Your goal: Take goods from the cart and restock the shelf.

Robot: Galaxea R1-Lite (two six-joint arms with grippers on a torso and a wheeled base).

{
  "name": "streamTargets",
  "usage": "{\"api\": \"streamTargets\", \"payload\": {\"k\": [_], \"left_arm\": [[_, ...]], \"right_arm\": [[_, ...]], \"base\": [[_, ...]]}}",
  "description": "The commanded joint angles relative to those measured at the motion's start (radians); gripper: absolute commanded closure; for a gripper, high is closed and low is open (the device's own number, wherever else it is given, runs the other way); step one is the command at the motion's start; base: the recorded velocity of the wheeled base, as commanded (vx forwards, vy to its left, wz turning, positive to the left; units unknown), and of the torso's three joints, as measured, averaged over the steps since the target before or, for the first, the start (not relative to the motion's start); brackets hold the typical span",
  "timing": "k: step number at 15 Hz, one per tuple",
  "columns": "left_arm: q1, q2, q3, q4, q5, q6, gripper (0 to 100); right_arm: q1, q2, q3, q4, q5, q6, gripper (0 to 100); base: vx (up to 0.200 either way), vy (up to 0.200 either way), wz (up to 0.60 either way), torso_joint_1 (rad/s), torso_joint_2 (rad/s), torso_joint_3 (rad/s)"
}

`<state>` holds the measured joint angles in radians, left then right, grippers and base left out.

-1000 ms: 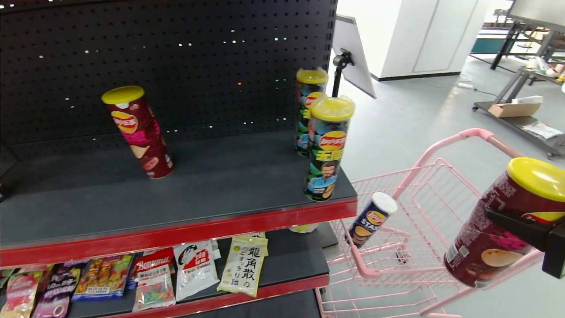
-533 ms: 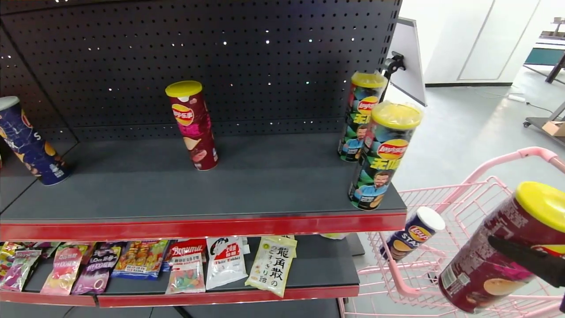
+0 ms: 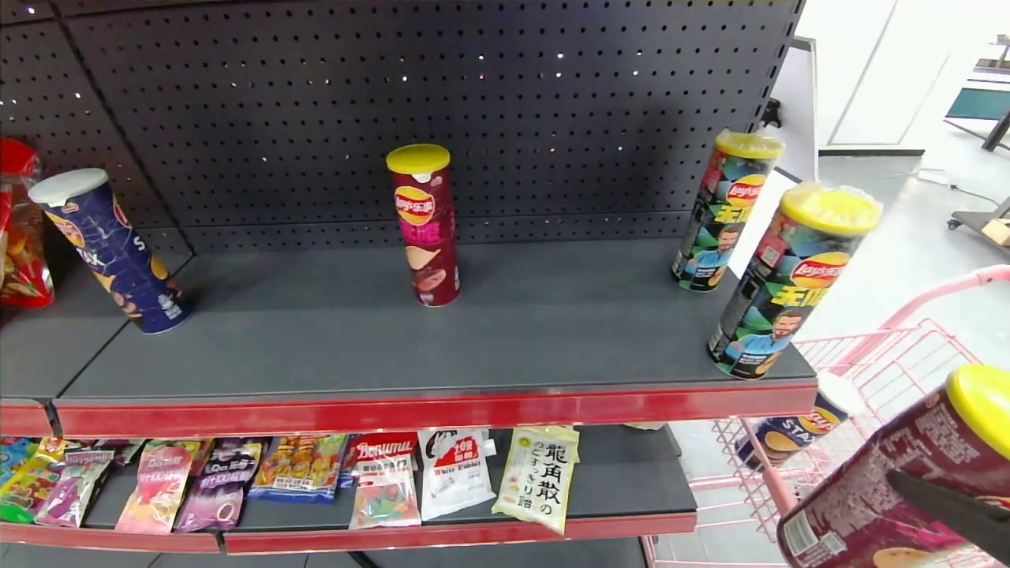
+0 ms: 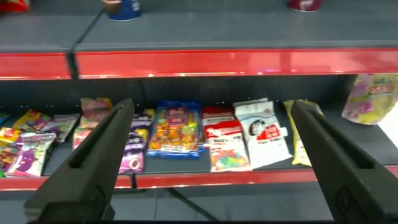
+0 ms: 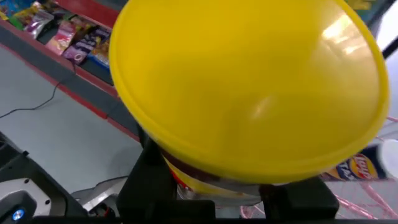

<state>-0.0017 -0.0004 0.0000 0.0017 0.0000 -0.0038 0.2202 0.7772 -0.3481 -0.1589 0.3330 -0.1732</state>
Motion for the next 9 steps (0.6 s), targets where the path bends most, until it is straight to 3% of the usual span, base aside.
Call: {"api": "streamTargets", "payload": {"k": [1,3,7,9], "left_arm": [[0.0,0.0,0.0,0.0,0.0,-0.001,0],[0.0,0.0,0.0,0.0,0.0,-0.001,0],[0.0,0.0,0.0,0.0,0.0,-0.001,0],[0.0,0.0,0.0,0.0,0.0,-0.001,0]], "right_arm": [[0.001,-0.006,0.004,0.001,0.026,0.0,100],[0.001,-0.006,0.004,0.001,0.083,-0.002,100],[0.001,-0.006,0.008,0.001,0.086,-0.005,100],[0.001,-0.006,0.009,0.001,0.086,-0.005,100]], "base": [[0.0,0.2,0.0,0.002,0.0,0.002],[0.0,0.2,0.0,0.002,0.01,-0.002],[0.0,0.2,0.0,0.002,0.0,0.005],[0.0,0.0,0.0,0.0,0.0,0.0]]}}
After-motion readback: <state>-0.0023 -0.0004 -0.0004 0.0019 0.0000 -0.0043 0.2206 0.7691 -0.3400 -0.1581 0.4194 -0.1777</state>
